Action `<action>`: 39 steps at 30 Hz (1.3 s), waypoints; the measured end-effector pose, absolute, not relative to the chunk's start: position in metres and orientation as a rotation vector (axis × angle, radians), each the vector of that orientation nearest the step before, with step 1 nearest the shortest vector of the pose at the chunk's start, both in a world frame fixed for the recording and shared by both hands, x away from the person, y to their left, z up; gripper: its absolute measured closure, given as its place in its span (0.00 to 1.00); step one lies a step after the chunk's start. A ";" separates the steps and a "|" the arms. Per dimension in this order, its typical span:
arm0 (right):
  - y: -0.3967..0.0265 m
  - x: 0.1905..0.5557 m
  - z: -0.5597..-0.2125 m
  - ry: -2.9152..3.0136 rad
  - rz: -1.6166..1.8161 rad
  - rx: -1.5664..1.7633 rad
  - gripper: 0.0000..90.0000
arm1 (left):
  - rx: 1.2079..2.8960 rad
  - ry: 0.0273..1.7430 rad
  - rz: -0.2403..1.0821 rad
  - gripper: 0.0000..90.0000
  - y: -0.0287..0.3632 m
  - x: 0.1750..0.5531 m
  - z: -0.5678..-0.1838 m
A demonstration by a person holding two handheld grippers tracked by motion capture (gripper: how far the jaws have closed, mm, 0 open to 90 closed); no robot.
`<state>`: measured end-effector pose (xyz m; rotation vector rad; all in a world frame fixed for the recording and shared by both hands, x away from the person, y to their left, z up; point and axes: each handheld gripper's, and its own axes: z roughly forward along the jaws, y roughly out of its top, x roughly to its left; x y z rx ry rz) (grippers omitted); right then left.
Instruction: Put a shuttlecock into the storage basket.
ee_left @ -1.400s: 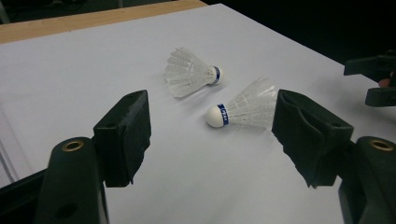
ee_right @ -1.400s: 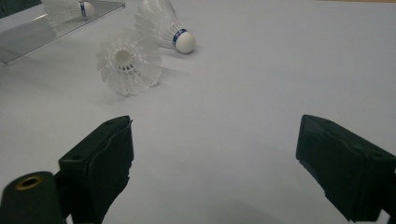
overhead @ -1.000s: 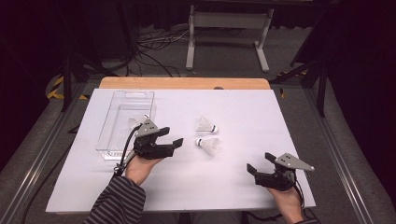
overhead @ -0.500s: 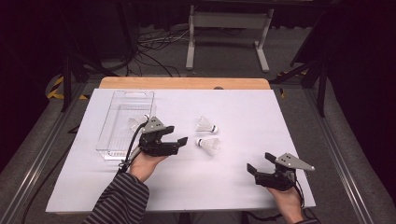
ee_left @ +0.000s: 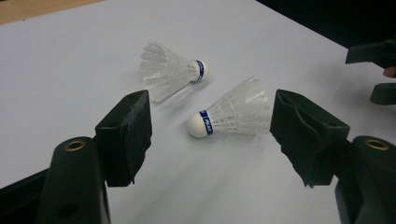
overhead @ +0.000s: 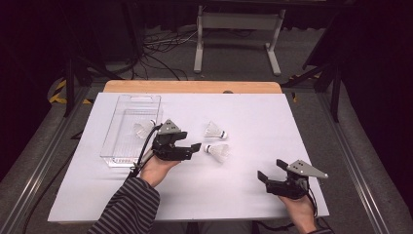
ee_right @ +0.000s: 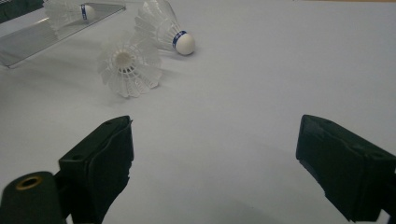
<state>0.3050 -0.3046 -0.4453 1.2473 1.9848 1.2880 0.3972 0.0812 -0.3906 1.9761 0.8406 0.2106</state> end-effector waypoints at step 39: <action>-0.304 0.305 -0.446 1.992 1.283 1.241 0.13 | 2.210 0.940 0.147 0.43 0.041 0.422 -0.381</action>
